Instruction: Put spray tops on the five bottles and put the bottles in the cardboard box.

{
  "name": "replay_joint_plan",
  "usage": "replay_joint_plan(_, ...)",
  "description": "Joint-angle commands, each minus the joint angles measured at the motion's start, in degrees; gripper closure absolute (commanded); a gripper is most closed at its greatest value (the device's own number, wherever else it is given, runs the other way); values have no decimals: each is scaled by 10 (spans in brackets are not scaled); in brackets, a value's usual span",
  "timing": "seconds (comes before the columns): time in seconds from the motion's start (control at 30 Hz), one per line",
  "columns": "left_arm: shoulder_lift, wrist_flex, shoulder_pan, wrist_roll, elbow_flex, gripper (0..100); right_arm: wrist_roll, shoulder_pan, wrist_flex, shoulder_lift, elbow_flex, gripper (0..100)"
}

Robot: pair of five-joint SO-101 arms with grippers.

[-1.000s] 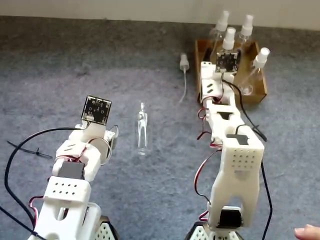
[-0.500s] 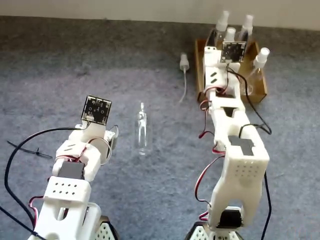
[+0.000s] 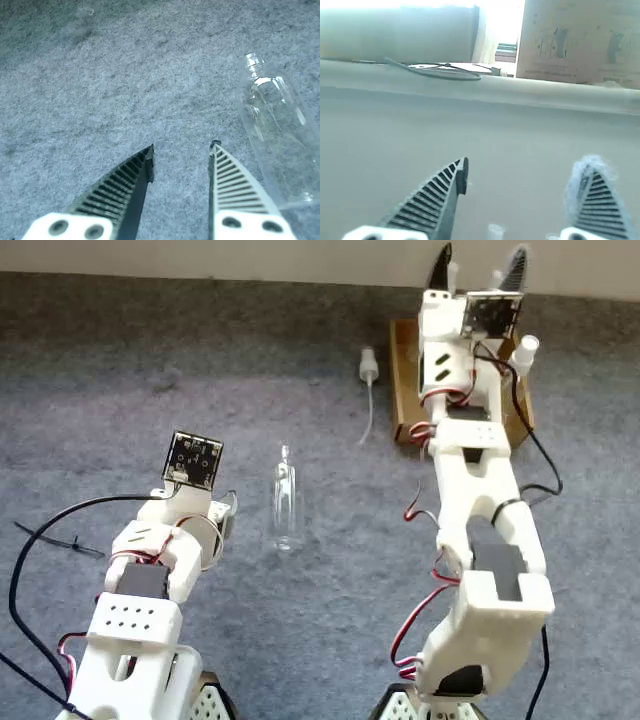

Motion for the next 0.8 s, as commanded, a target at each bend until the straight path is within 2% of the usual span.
replay_joint_plan(0.0,-5,-11,7,-4,-5,822,4,22,56,-90,-4,683)
replay_joint_plan(0.2,-7,-11,7,-4,-5,822,-4,28,203,-233,-4,683)
replay_joint_plan(0.4,-5,-11,7,-4,-4,822,-127,24,470,-385,-4,683)
replay_joint_plan(0.63,-7,-11,-15,-4,-4,822,-235,51,735,-476,-4,683)
replay_joint_plan(0.77,-7,-11,-18,-4,-4,822,-229,23,849,-512,-4,682)
